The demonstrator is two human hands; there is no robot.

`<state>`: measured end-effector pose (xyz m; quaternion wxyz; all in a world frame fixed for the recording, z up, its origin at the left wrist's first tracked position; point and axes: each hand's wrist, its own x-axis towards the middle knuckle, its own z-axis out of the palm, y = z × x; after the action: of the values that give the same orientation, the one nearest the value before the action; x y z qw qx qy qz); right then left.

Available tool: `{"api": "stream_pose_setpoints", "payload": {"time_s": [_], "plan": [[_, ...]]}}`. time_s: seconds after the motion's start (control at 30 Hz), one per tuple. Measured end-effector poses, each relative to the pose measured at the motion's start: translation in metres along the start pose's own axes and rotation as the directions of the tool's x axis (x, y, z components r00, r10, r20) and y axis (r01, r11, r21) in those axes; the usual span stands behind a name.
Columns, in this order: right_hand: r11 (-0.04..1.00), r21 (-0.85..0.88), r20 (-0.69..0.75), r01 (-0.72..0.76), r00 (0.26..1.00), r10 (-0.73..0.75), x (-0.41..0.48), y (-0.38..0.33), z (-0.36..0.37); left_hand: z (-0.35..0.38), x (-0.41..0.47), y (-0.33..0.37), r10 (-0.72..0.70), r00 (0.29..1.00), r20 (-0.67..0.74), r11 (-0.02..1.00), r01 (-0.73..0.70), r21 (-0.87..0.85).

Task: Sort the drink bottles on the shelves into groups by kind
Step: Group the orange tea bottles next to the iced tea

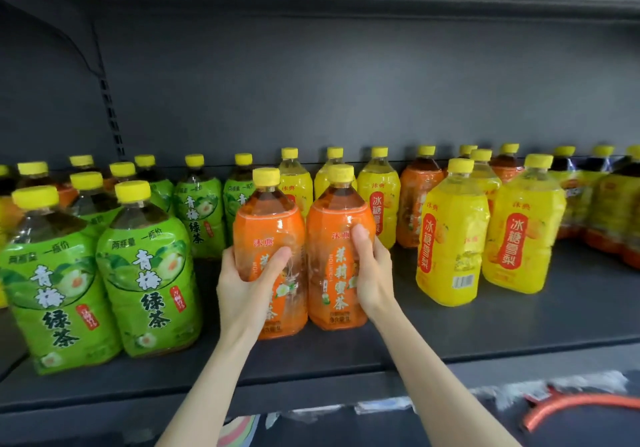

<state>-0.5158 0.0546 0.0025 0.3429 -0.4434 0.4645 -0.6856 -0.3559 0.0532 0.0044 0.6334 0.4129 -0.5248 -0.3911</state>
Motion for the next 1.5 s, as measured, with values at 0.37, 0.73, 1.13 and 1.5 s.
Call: {"api": "stream_pose_setpoints", "payload": {"time_s": [0.37,0.73,1.13,1.5], "plan": [[0.992,0.000,-0.152,0.124,0.981,-0.123,-0.047,-0.046,-0.086,0.060,-0.065,0.030,0.071,0.997,0.037,0.997,-0.069,-0.047],[0.976,-0.196,-0.265,0.101,0.952,-0.151,-0.060,-0.089,-0.299,0.242,-0.169,0.038,0.032,0.992,0.121,0.985,-0.011,-0.174],[0.972,-0.222,-0.434,0.082,0.884,-0.174,-0.005,-0.095,-0.436,0.404,-0.171,0.024,0.031,0.960,0.277,0.994,-0.001,-0.108],[0.973,-0.191,-0.392,0.131,0.898,-0.198,0.066,-0.074,-0.465,0.472,-0.119,-0.006,0.016,0.978,0.206,0.997,-0.031,0.068]]}}
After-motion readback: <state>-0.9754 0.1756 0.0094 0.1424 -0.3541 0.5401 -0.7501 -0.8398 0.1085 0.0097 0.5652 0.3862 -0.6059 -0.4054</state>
